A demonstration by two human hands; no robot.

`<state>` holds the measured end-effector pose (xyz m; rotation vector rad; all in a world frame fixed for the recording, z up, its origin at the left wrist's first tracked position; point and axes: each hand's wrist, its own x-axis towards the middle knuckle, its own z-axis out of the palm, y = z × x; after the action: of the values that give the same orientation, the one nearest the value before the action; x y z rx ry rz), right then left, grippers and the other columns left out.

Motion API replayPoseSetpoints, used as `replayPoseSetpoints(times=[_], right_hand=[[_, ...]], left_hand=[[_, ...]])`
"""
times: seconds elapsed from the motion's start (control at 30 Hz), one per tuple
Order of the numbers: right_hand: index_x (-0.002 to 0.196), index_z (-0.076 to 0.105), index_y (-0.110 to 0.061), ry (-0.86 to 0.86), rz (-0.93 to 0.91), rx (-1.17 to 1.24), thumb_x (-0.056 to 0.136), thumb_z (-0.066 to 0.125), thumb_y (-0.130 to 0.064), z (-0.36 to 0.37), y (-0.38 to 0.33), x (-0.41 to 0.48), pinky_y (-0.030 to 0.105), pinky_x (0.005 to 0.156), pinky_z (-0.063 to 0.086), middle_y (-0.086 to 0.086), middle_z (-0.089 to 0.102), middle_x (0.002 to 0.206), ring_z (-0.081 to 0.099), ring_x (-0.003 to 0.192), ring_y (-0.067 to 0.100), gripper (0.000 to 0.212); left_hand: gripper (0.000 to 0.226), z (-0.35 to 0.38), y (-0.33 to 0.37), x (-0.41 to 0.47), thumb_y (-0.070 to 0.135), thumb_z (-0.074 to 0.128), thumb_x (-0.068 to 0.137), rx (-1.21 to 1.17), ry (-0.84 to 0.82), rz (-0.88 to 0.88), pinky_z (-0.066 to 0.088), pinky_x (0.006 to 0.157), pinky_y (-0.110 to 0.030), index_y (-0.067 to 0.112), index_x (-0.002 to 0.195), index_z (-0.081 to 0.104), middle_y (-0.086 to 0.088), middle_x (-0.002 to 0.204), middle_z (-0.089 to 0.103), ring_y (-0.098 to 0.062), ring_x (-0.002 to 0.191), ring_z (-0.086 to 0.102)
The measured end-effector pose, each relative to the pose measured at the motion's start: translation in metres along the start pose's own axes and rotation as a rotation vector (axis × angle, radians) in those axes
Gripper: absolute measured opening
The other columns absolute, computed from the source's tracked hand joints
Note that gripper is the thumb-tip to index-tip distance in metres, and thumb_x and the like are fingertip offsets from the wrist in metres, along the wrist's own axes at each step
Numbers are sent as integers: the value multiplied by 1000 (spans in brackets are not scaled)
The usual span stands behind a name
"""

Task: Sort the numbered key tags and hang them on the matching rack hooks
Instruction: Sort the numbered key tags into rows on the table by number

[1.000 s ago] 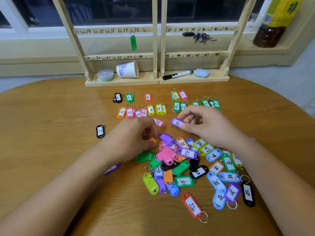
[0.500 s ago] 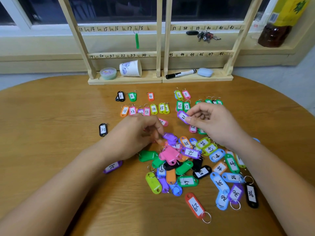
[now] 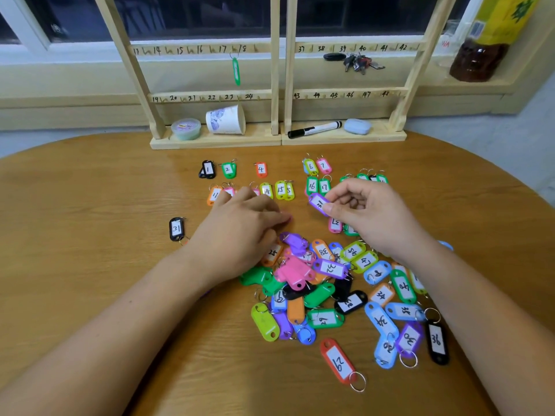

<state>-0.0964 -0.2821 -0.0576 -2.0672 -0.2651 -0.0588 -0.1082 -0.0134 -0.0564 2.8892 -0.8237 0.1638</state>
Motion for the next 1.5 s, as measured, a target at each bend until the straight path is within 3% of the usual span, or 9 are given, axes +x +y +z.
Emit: replayPoseSetpoints(times=[0.1, 0.27, 0.4, 0.5, 0.63, 0.83, 1.13, 1.4, 1.5], right_hand=[[96, 78, -22, 5, 9, -11, 93, 82, -17, 0, 0, 0, 20, 74, 54, -3, 72, 89, 63, 81, 9, 8], [96, 79, -21, 20, 46, 10, 91, 83, -16, 2, -2, -1, 20, 70, 54, -6, 73, 83, 64, 75, 6, 8], [103, 79, -19, 48, 129, 87, 94, 81, -17, 1, -7, -4, 27, 71, 59, -3, 81, 86, 77, 77, 15, 9], [106, 78, -15, 48, 158, 160, 97, 76, -15, 1, -11, -5, 32, 72, 58, -2, 82, 88, 79, 80, 21, 8], [105, 78, -16, 37, 149, 117, 99, 75, -16, 0, -11, -6, 38, 79, 60, -3, 81, 88, 79, 81, 16, 7], [94, 81, -21, 82, 67, 47, 94, 81, -19, -3, -11, -5, 14, 68, 50, -1, 73, 85, 58, 72, 3, 2], [93, 78, -17, 30, 35, 50, 93, 82, -15, 5, -9, -3, 29, 74, 56, 11, 73, 90, 64, 78, 15, 4], [93, 75, -22, -107, 42, -7, 89, 85, -17, 42, -47, 10, 33, 65, 51, -7, 74, 73, 61, 63, 9, 12], [95, 72, -24, -157, 69, -82, 90, 83, -18, 72, -65, 19, 25, 57, 44, -6, 76, 73, 58, 53, 7, 13]], left_hand=[[61, 2, -1, 1, 40, 27, 93, -32, -33, 13, 28, 85, -38, 41, 141, 65, 22, 142, 63, -16, 121, 50], [56, 2, 2, 7, 30, 40, 89, -165, -55, -19, 36, 103, -49, 43, 138, 63, 24, 142, 62, -6, 134, 46], [50, 4, -2, 4, 25, 43, 88, -265, 30, -11, 43, 101, -50, 40, 129, 67, 22, 127, 68, -16, 120, 54], [40, 4, -9, -3, 19, 54, 90, -337, 92, -22, 48, 95, -39, 36, 121, 72, 16, 107, 67, -16, 102, 56], [24, -3, -14, -11, 20, 71, 96, -433, 30, -51, 43, 84, -12, 36, 114, 75, 19, 103, 67, 2, 99, 58], [28, -14, -30, -13, 15, 72, 92, -359, 34, -131, 41, 75, -5, 38, 109, 77, 15, 105, 65, 4, 88, 61], [40, -5, -47, -49, 39, 47, 108, -233, -33, 24, 45, 114, -32, 36, 144, 65, 18, 145, 61, -8, 134, 55], [43, -4, -45, -86, 43, 43, 112, -264, -23, 71, 45, 114, -34, 32, 150, 60, 19, 152, 56, -8, 136, 53], [43, -9, -46, -99, 43, 42, 112, -307, -14, 88, 45, 113, -33, 32, 148, 61, 21, 149, 58, -6, 135, 54]])
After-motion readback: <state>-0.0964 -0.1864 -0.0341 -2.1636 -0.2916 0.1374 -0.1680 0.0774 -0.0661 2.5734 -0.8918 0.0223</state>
